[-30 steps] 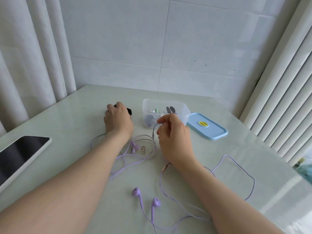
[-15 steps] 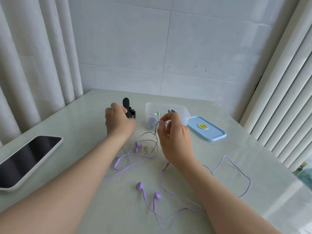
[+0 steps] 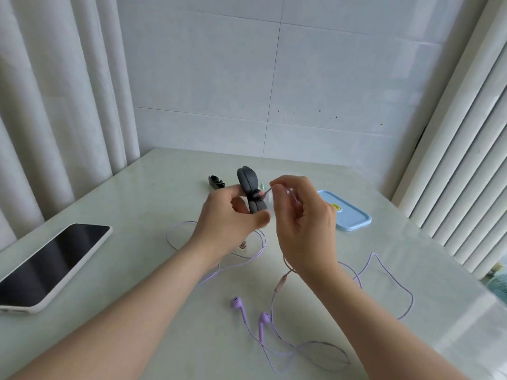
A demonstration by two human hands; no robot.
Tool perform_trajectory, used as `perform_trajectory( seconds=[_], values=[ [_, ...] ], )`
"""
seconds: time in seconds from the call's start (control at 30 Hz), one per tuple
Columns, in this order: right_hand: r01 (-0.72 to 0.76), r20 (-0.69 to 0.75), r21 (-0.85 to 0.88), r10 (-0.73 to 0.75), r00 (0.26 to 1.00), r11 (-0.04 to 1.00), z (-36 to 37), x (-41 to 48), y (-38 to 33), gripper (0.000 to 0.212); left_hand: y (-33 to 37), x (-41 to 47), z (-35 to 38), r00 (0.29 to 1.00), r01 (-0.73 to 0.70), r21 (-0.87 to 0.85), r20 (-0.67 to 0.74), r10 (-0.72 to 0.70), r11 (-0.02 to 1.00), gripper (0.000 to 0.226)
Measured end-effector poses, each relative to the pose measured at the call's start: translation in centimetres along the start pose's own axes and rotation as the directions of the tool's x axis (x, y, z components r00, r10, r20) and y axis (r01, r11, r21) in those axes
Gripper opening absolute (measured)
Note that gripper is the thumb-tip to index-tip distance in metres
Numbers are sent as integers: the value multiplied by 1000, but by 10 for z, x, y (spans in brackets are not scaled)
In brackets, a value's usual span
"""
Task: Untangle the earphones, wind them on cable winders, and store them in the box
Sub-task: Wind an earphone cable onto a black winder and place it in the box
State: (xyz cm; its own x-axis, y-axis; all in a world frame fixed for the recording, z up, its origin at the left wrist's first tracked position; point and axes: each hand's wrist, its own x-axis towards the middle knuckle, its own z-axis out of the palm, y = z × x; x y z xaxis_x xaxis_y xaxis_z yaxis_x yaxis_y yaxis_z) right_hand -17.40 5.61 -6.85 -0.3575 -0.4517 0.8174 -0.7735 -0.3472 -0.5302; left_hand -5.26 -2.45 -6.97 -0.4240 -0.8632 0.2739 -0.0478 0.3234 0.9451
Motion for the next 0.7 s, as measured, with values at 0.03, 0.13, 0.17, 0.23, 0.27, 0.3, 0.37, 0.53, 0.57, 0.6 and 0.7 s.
perform_trajectory(
  seconds=[0.03, 0.13, 0.17, 0.23, 0.27, 0.3, 0.37, 0.53, 0.57, 0.6, 0.7],
  values=[
    [-61, 42, 84, 57, 997, 995, 0, -1, -2, 11, 1, -1, 1, 1000, 3, 8, 26, -3, 1000, 15],
    [-265, 140, 302, 232, 963, 916, 0, 0, -6, 15, 2, -3, 4, 996, 14, 22, 88, -16, 1000, 20],
    [-308, 164, 335, 267, 950, 891, -2, 2, -5, 16, 1, -2, 3, 996, 27, 16, 87, -28, 1000, 23],
    [-388, 220, 385, 325, 920, 837, -5, 4, -4, 16, 0, -1, 2, 996, 48, 14, 78, -49, 999, 24],
    [-433, 255, 417, 355, 900, 799, -7, 6, -2, 16, 0, -1, 1, 995, 53, 27, 81, -55, 998, 25],
    [-476, 291, 446, 380, 878, 758, -8, 7, -1, 16, -1, -2, 1, 995, 54, 39, 83, -57, 998, 26],
    [-533, 352, 462, 405, 844, 709, -10, 9, 0, 16, -1, -3, 1, 994, 43, 50, 98, -48, 998, 28],
    [-502, 368, 332, 380, 849, 799, -17, 10, 4, 14, -5, -3, 1, 973, 48, -41, 228, -38, 998, 23],
    [-495, 362, 307, 381, 851, 813, -17, 9, 6, 13, -4, -3, 1, 967, 45, -68, 255, -27, 997, 25],
    [-490, 347, 277, 390, 853, 827, -16, 9, 9, 13, -4, -4, 1, 963, 44, -94, 269, -18, 995, 27],
    [-498, 284, 197, 437, 853, 844, -12, 8, 16, 13, -4, -3, 1, 957, 58, -135, 288, -17, 989, 28]
  ],
)
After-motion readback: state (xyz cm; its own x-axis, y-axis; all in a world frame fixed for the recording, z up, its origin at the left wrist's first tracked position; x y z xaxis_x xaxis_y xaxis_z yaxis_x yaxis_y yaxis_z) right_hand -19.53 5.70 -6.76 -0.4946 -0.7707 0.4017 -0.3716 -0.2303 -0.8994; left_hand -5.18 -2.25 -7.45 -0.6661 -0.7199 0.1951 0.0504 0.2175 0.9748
